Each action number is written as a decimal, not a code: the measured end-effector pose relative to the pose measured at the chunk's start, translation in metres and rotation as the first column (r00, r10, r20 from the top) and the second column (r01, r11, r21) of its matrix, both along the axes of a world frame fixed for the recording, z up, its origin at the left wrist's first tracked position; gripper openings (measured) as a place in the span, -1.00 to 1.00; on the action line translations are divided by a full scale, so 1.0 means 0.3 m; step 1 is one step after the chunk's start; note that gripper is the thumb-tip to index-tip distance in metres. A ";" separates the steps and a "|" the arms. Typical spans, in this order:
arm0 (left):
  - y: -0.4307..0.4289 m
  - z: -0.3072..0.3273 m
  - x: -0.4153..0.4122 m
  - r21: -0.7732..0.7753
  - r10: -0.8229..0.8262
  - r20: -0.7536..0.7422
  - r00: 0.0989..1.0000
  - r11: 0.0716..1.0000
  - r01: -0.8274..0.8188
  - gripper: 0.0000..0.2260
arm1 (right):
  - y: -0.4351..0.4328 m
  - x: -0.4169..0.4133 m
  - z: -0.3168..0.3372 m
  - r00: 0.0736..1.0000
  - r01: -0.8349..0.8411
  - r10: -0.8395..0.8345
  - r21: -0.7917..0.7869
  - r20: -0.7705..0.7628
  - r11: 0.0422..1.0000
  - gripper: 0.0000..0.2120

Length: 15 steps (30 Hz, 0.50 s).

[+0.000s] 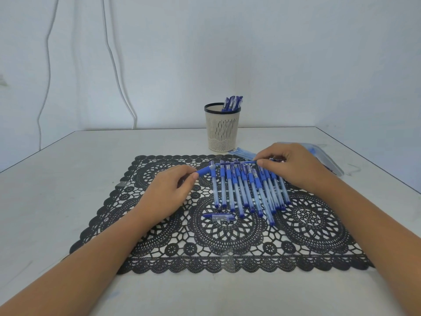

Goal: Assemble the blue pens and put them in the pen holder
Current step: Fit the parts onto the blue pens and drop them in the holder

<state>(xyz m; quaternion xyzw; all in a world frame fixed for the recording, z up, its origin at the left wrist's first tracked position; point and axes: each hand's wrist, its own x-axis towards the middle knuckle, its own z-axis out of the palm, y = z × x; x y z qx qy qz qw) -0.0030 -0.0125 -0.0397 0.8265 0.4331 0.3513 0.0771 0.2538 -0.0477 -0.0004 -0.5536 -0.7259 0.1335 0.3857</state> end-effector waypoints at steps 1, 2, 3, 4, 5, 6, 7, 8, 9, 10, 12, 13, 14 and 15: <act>0.000 0.000 -0.001 -0.005 0.000 0.004 1.000 1.000 0.000 -0.84 | -0.001 -0.001 0.001 1.000 0.000 0.000 -0.002 -0.001 1.000 -0.86; -0.001 0.000 -0.002 -0.009 0.001 0.005 1.000 1.000 0.000 -0.84 | -0.001 -0.001 0.001 1.000 0.001 -0.001 -0.005 -0.001 1.000 -0.86; -0.001 -0.001 -0.001 -0.013 0.001 0.007 1.000 1.000 -0.001 -0.84 | -0.001 -0.002 0.001 1.000 0.001 -0.001 -0.010 0.000 1.000 -0.87; -0.002 -0.001 -0.002 -0.017 0.001 0.012 1.000 1.000 -0.001 -0.84 | -0.001 -0.003 0.002 1.000 0.001 -0.001 -0.017 0.003 1.000 -0.87; -0.002 -0.001 -0.001 -0.021 0.003 0.020 1.000 1.000 -0.003 -0.85 | -0.002 -0.005 0.003 1.000 -0.002 0.003 -0.025 0.007 1.000 -0.88; -0.002 -0.001 -0.001 -0.027 0.006 0.031 1.000 1.000 -0.005 -0.86 | -0.003 -0.006 0.003 1.000 -0.009 0.009 -0.030 0.010 1.000 -0.88; -0.001 -0.001 -0.002 -0.031 0.007 0.042 0.999 1.000 -0.006 -0.86 | -0.004 -0.006 0.002 1.000 -0.015 0.015 -0.031 0.011 0.999 -0.87; 0.000 -0.001 -0.002 -0.030 0.006 0.048 0.999 1.000 -0.005 -0.87 | -0.004 -0.006 0.002 1.000 -0.018 0.018 -0.032 0.008 0.999 -0.85; 0.000 -0.002 -0.004 -0.020 0.000 0.045 0.999 1.000 0.001 -0.87 | -0.005 -0.006 0.003 1.000 -0.017 0.018 -0.034 0.006 0.999 -0.84; 0.000 -0.003 -0.007 0.001 -0.010 0.031 0.999 1.000 0.010 -0.86 | -0.006 -0.006 0.004 1.000 -0.016 0.016 -0.036 0.006 0.999 -0.83; 0.003 -0.006 -0.012 0.054 -0.035 -0.022 0.999 0.998 0.037 -0.77 | -0.009 -0.005 0.010 1.000 -0.014 0.014 -0.031 0.015 0.999 -0.82; 0.004 -0.007 -0.013 0.076 -0.047 -0.050 0.998 0.996 0.050 -0.72 | -0.011 -0.007 0.014 1.000 -0.015 0.016 -0.029 0.027 0.999 -0.82; 0.003 -0.008 -0.012 0.096 -0.058 -0.075 0.996 0.993 0.065 -0.68 | -0.016 -0.013 0.017 0.999 -0.022 0.024 -0.033 0.042 0.999 -0.84; 0.000 -0.008 -0.008 0.113 -0.069 -0.099 0.993 0.990 0.080 -0.65 | -0.021 -0.024 0.018 0.998 -0.037 0.040 -0.043 0.056 0.998 -0.87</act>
